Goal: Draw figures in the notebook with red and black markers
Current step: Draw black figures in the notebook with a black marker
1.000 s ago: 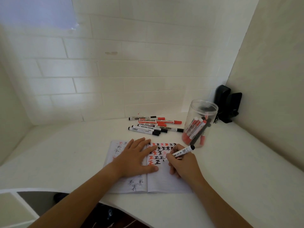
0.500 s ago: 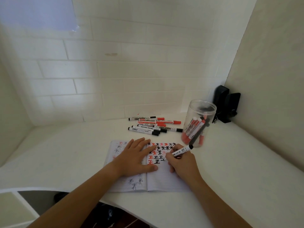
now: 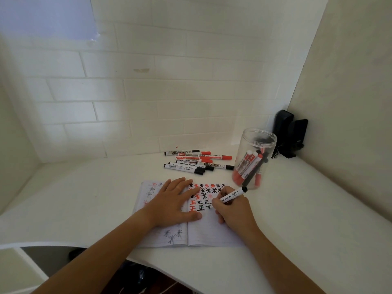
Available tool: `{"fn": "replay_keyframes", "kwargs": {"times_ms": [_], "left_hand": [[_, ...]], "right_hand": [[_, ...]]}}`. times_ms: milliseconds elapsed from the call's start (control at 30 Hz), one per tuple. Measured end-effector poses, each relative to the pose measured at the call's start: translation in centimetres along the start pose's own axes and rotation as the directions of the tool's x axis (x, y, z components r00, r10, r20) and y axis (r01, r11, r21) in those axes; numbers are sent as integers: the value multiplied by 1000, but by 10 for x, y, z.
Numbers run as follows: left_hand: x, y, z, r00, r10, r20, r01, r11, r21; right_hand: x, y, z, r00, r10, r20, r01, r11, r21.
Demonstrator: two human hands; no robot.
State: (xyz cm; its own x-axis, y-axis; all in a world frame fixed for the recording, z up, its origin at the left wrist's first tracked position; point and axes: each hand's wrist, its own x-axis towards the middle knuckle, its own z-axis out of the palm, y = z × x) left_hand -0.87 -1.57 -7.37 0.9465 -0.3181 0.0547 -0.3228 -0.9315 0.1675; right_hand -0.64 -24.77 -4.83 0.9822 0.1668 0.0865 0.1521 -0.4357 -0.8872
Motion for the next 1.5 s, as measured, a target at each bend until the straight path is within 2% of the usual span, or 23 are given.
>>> {"fn": "replay_keyframes", "kwargs": {"times_ms": [533, 733, 1300, 1400, 1500], "left_hand": [[-1, 0, 0, 1000, 1, -7, -1, 1000, -17], [-1, 1, -1, 1000, -2, 2, 2, 1000, -13], [-1, 0, 0, 999, 27, -41, -28, 1000, -11], [-3, 2, -1, 997, 31, -67, -34, 998, -47], [-8, 7, -6, 993, -10, -121, -21, 967, -253]], "right_hand": [[-1, -2, 0, 998, 28, -53, -28, 1000, -1], [-1, -1, 0, 999, -32, 3, 32, 999, 6], [-3, -2, 0, 998, -48, 49, 49, 999, -21], [-2, -2, -1, 1000, -24, 5, 24, 1000, -1], [-2, -3, -3, 1000, 2, -25, -2, 1000, 11]]}}
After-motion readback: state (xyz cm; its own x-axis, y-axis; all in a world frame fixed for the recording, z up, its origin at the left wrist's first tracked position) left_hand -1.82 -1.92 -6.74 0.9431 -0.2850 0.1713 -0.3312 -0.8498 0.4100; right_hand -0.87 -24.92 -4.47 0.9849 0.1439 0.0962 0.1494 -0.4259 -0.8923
